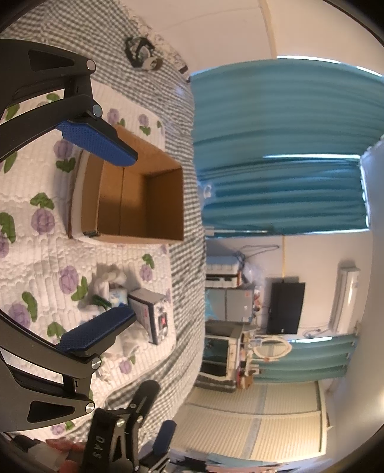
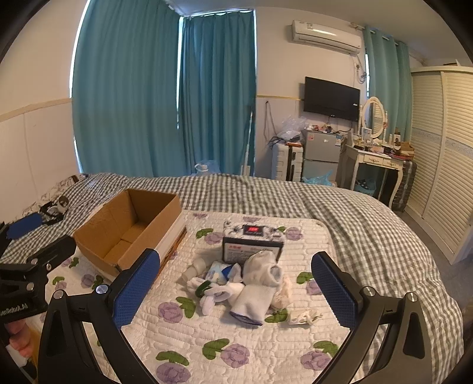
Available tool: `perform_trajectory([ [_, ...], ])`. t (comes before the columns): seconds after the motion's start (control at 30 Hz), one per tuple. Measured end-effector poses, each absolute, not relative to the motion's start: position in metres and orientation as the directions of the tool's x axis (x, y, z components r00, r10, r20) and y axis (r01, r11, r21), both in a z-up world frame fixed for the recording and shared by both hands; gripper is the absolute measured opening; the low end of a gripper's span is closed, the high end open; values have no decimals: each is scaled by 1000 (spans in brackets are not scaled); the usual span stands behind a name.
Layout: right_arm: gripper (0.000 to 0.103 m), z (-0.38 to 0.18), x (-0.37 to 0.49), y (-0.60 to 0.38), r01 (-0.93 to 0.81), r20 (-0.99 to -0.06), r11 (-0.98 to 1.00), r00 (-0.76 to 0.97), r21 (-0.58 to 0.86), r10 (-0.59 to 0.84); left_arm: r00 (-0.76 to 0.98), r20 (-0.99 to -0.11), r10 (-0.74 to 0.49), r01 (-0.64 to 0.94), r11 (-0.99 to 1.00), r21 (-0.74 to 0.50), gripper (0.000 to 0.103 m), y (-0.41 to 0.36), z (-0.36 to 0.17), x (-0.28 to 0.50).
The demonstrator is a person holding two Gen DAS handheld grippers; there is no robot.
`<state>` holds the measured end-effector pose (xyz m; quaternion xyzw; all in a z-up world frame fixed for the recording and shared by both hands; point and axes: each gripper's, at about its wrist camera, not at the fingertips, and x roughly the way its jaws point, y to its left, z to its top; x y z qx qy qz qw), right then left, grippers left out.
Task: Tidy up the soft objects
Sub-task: 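Move both grippers down toward the pile of white socks, then grasp a white sock with the right gripper while the left grasps a green-banded white glove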
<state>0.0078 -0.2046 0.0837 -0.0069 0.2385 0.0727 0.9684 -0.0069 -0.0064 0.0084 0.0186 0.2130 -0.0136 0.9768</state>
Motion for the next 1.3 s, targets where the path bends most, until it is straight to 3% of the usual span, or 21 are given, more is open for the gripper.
perform_trajectory([
  [0.13, 103, 84, 10, -219, -79, -487, 997, 871, -16, 61, 891, -454, -5, 36, 998, 60, 98, -24, 2, 0],
  [0.6, 101, -2, 81, -229, -93, -689, 995, 720, 29, 87, 716, -695, -72, 115, 993, 16, 98, -77, -94, 47],
  [0.83, 97, -34, 132, -239, -99, -745, 992, 655, 83, 128, 689, -720, -85, 111, 994, -12, 98, -87, -116, 77],
  [1.03, 88, -58, 171, -246, -102, -781, 988, 605, 115, 153, 675, -733, -81, 93, 995, -24, 98, -91, -129, 109],
  [1.3, 52, -71, 183, -229, -174, -791, 976, 576, 131, 209, 656, -747, -109, 106, 993, -52, 97, -101, -143, 139],
])
